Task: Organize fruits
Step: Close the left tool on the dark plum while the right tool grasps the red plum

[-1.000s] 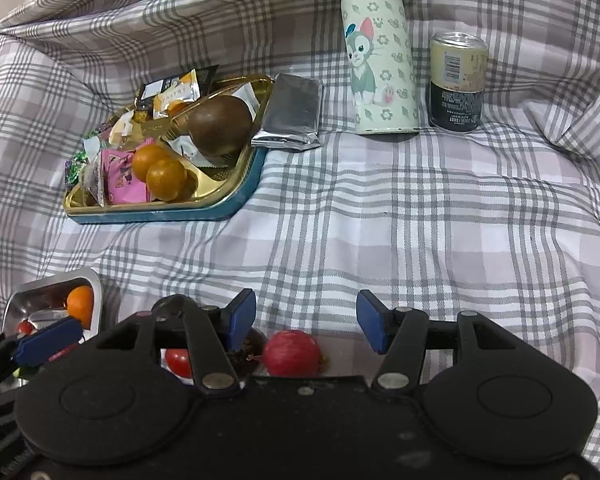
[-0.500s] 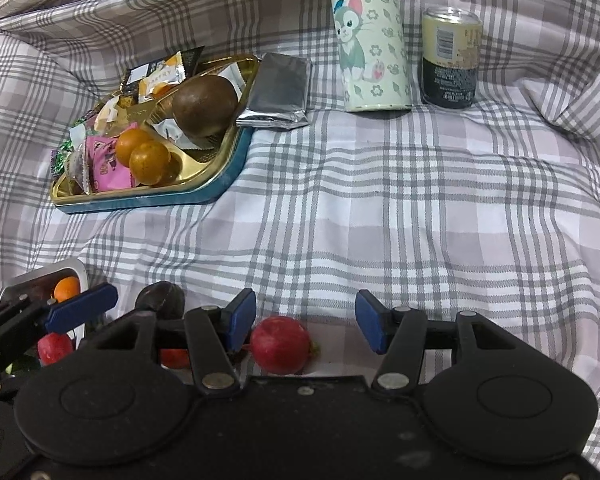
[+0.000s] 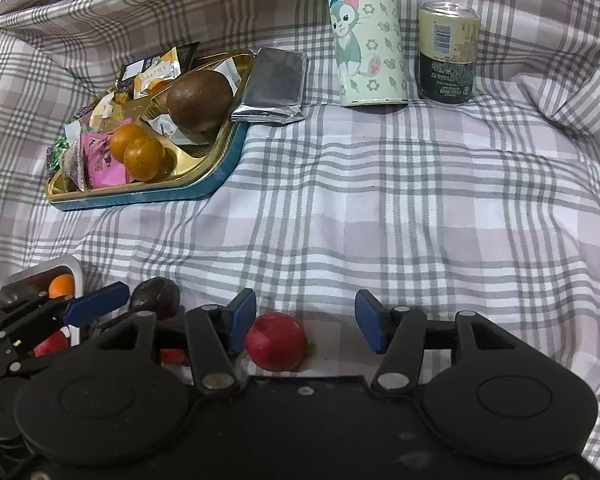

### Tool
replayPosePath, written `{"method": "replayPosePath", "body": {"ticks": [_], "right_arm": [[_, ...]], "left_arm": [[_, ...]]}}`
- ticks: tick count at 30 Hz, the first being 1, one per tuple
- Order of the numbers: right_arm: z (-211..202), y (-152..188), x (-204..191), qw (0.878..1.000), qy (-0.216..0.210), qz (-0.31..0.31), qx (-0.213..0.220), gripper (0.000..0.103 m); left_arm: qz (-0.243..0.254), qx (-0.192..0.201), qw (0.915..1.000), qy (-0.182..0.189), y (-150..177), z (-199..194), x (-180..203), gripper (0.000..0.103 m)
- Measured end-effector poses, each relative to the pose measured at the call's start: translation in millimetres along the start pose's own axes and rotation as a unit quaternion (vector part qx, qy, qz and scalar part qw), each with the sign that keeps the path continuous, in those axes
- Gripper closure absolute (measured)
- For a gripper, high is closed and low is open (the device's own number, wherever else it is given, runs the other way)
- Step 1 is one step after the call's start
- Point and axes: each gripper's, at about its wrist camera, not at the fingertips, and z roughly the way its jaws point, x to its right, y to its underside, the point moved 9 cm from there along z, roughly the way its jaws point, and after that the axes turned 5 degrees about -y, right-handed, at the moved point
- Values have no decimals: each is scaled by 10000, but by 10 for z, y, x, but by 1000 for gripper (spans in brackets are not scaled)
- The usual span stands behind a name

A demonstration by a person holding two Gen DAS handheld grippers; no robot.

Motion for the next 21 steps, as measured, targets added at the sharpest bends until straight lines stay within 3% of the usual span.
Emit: {"method": "replayPosePath", "body": {"ticks": [10, 21], "right_arm": [[31, 33, -30, 9998, -148, 58, -133, 46], [60, 77, -28, 9992, -231, 148, -281, 46]], "left_arm": [[-551, -20, 9983, 174, -81, 38, -190, 56], [-999, 130, 9949, -31, -187, 41, -402, 56]]}}
